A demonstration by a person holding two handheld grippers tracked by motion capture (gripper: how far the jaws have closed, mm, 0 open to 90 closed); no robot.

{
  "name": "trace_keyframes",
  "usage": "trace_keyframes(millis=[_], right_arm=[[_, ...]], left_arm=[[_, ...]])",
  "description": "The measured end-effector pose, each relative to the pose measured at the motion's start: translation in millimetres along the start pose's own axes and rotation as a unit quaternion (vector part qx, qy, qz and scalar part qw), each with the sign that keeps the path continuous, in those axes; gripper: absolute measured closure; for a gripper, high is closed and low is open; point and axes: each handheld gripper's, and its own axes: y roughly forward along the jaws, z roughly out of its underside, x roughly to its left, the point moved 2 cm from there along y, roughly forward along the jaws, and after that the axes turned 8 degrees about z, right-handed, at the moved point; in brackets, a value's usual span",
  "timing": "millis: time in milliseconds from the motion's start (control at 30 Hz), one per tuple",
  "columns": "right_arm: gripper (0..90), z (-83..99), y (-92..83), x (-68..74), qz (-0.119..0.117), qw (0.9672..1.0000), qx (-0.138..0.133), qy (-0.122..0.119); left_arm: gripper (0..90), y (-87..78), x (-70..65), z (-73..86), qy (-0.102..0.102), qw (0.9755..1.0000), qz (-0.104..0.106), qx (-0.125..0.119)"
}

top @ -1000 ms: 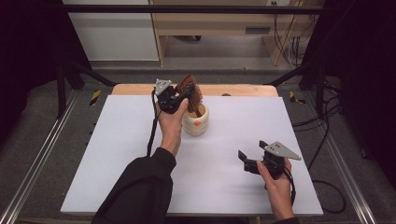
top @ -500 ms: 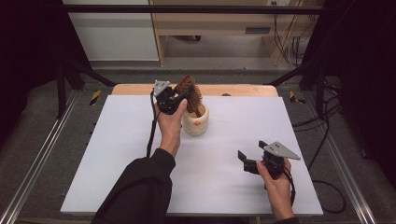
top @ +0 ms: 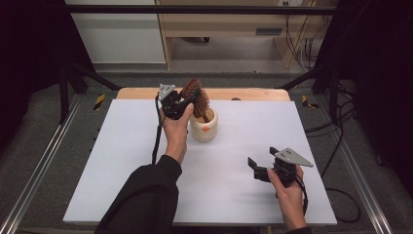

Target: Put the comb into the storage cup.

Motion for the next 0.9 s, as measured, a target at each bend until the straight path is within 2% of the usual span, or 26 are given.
trace_keyframes(millis=[500,900], right_arm=[[7.0,0.5,0.8,0.1,0.000,1.0000,0.001,0.000],[7.0,0.9,1.3,0.5,-0.001,1.0000,0.004,-0.001]], left_arm=[[51.4,-4.1,9.8,1.1,-0.019,0.9998,-0.005,-0.007],[50.6,-5.0,13.8,1.1,-0.024,0.9996,-0.009,-0.005]])
